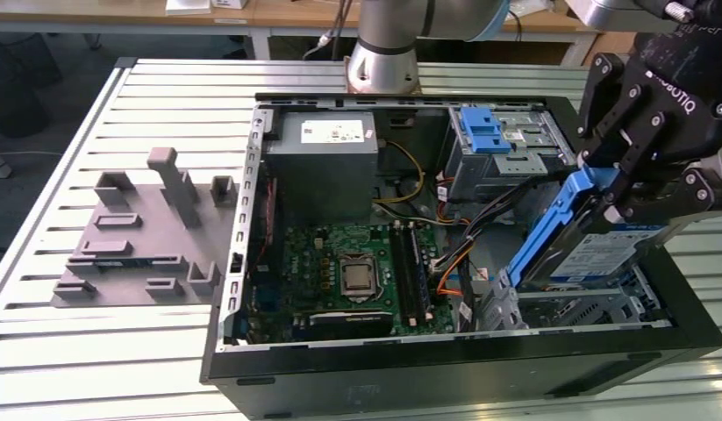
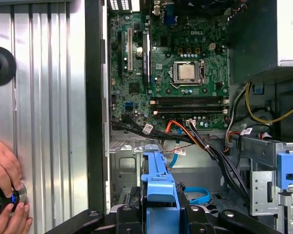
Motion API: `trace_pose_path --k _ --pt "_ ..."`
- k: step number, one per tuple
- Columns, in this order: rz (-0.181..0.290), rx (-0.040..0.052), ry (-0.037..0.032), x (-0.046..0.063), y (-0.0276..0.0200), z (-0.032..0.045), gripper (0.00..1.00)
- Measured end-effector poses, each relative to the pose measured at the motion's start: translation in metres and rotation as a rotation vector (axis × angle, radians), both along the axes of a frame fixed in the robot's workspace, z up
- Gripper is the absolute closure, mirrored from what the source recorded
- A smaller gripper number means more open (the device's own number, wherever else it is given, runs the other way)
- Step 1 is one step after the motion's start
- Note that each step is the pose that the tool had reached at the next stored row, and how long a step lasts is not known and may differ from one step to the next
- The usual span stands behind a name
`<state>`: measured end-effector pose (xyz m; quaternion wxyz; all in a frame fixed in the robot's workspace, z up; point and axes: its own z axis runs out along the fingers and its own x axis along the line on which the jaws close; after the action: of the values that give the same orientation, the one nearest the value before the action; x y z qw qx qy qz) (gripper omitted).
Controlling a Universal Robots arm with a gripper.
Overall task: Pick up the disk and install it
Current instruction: 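Insert the disk into the insertion slot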
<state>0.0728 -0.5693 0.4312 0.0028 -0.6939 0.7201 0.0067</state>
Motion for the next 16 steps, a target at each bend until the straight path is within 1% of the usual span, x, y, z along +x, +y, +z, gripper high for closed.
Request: trace_pose_path --k 7,16 --pt "0.0 0.0001 0.0014 0.0007 0.0 -0.0036 0.64" --pt "0.0 0.0002 0.0015 0.0018 0.0 -0.0098 0.64"
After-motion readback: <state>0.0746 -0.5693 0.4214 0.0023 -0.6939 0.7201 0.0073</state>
